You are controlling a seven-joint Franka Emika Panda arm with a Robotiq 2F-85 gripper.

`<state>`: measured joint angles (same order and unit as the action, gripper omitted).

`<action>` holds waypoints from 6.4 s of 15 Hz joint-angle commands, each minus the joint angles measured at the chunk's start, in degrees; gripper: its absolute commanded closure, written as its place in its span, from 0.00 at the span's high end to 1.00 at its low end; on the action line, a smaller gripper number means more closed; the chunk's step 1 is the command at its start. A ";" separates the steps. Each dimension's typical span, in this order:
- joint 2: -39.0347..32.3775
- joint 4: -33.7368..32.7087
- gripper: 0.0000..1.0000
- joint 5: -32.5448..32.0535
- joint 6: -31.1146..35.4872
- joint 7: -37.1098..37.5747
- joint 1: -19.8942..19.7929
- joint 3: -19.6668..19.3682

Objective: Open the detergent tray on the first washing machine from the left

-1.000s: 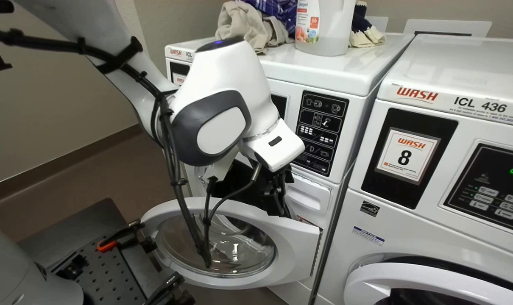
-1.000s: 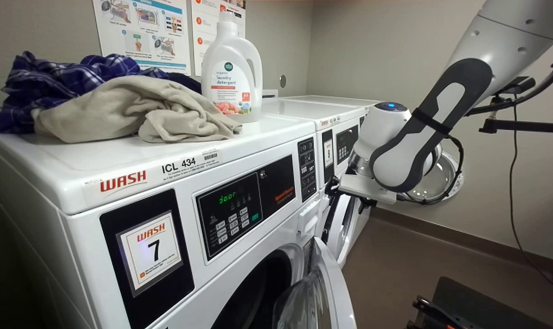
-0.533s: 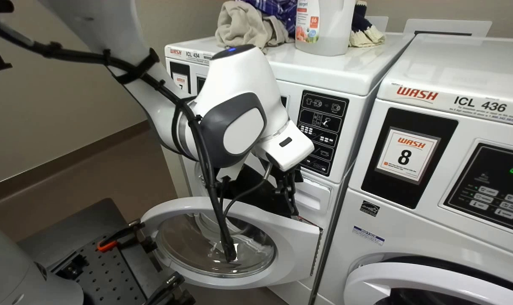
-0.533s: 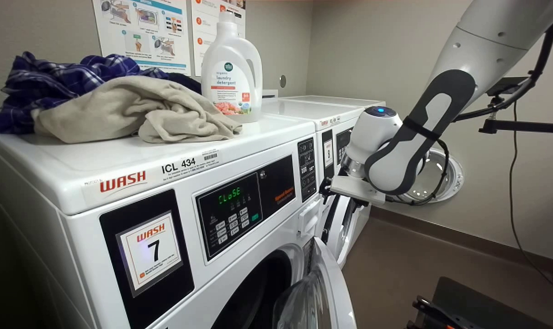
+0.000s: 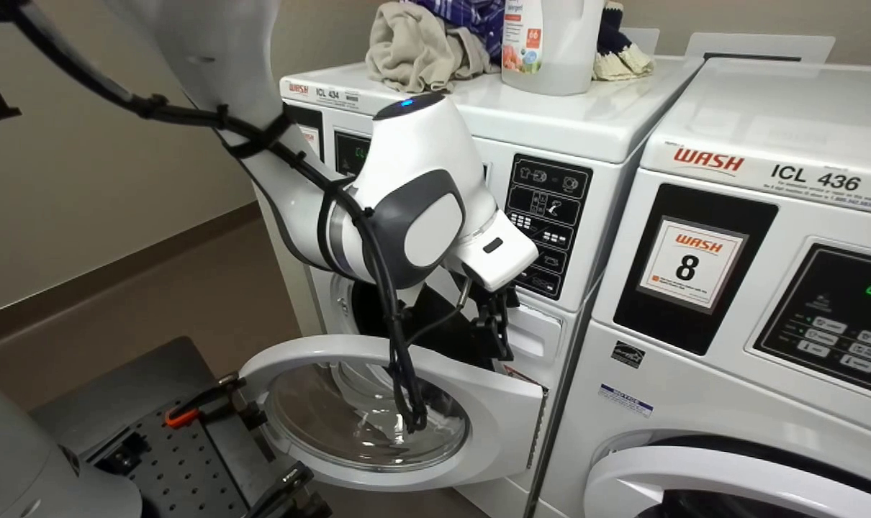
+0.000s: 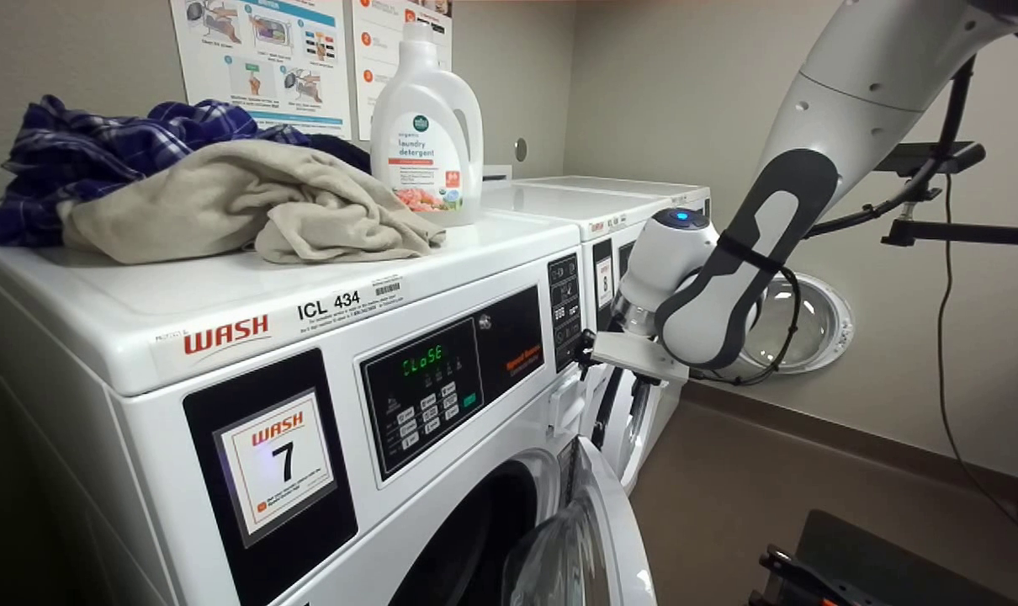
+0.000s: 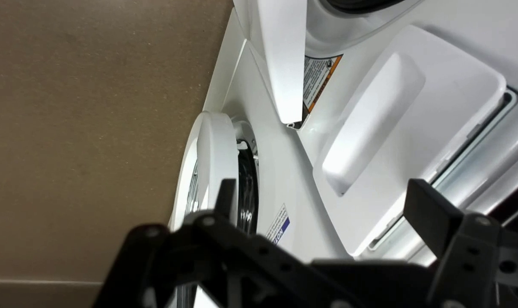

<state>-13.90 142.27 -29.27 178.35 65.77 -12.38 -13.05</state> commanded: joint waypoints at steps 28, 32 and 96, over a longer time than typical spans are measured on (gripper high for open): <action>-5.07 -0.35 1.00 0.34 3.85 0.33 7.42 -7.39; -4.20 -0.42 1.00 0.29 -0.85 0.29 7.61 -7.15; -7.24 -1.00 1.00 43.66 3.85 -35.12 12.69 -6.20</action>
<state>-19.44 142.19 14.30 186.30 30.56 -3.60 -14.15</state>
